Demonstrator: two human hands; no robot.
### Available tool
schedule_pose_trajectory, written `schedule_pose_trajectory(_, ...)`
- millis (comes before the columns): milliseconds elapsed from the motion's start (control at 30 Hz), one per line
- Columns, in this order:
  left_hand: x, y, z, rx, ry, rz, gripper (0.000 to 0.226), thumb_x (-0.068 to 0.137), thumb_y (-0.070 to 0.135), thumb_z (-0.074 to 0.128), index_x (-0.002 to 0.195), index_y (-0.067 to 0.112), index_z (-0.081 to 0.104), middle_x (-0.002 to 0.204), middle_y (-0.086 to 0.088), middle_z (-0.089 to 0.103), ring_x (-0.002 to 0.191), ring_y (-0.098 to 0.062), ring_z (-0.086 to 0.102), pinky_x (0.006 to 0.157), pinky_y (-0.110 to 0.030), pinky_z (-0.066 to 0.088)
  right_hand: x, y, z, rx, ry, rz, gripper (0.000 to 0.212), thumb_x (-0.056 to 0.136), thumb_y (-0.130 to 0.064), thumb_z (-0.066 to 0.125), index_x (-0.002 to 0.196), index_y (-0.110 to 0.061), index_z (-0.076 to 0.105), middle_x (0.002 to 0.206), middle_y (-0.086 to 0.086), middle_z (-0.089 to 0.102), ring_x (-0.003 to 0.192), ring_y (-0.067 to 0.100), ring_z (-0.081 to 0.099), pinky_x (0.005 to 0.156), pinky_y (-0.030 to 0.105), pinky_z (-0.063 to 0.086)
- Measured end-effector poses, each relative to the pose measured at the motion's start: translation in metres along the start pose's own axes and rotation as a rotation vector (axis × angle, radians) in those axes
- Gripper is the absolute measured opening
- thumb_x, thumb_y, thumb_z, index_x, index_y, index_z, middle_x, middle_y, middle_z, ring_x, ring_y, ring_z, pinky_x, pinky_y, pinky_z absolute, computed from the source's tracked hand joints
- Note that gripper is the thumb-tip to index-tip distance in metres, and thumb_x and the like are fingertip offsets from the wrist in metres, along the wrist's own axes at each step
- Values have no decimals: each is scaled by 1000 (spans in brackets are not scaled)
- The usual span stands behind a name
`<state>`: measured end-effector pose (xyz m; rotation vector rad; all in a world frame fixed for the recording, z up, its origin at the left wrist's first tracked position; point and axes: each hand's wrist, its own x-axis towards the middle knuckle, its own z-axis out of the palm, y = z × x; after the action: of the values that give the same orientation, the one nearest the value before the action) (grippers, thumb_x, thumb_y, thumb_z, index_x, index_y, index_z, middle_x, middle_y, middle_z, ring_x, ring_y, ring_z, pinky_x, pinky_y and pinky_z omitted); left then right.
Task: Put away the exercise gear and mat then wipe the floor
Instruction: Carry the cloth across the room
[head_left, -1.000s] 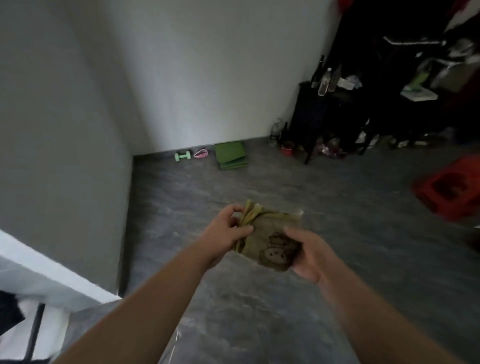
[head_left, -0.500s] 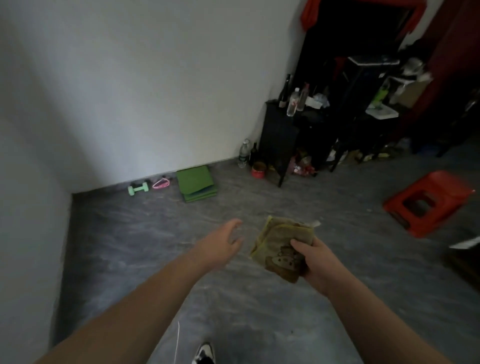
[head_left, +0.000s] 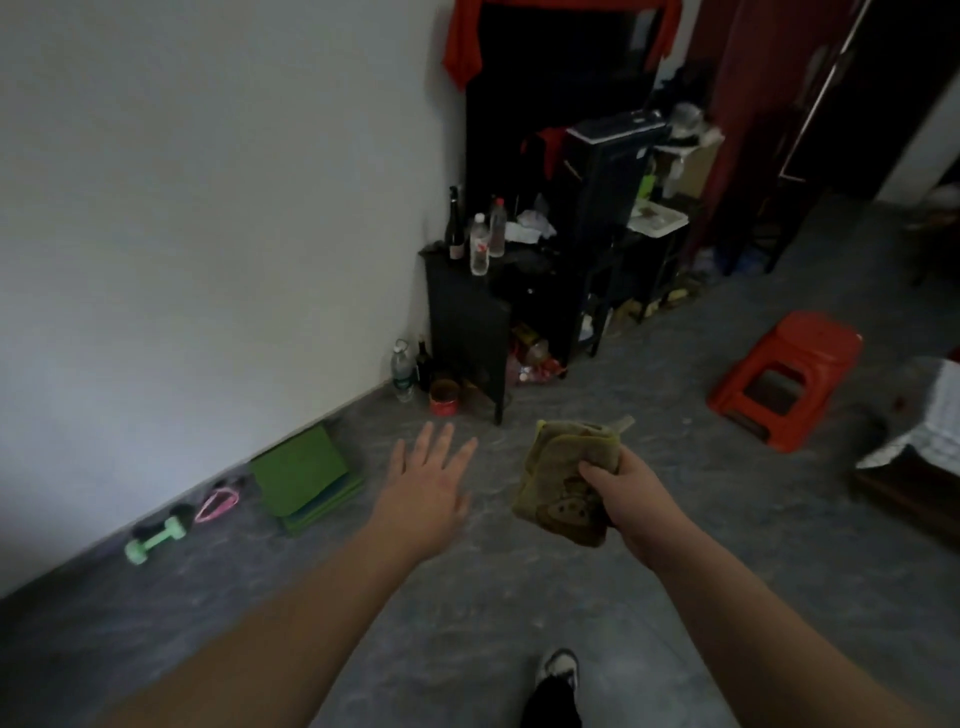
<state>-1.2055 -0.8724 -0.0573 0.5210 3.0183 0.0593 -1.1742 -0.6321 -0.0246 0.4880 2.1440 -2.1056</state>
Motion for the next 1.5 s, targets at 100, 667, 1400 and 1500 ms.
schedule_pose_trajectory(100,79,0,-5,2,12,-17,69,100,45,36,155,33,-3,165,-2,-8,150,-24,-13,120,-55,1,68,-13,-14,67,33,-5,28,98,-5,53,105,-29,66,105,5,73,99,24,70,92,52,55)
schedule_pose_trajectory(667,468,-75,2,-116,9,-94,65,99,44,37,155,34,4,165,-3,2,151,-26,-6,121,-52,5,504,-102,-5,137,45,194,22,101,-9,49,110,-24,63,109,10,70,100,30,68,91,53,55)
schedule_pose_trajectory(1400,847,-175,109,-341,-234,-211,69,98,43,38,155,32,1,165,-6,2,151,-28,-6,121,-54,8,987,-95,72,-234,-433,548,25,101,-10,51,116,-27,62,117,5,69,108,24,65,95,47,52)
schedule_pose_trajectory(1500,884,-162,134,-381,-228,-351,72,96,43,40,155,31,1,165,-7,3,151,-30,-5,121,-52,8,1046,-73,73,-336,-552,623,29,100,-14,52,124,-26,60,120,6,68,110,24,65,97,48,51)
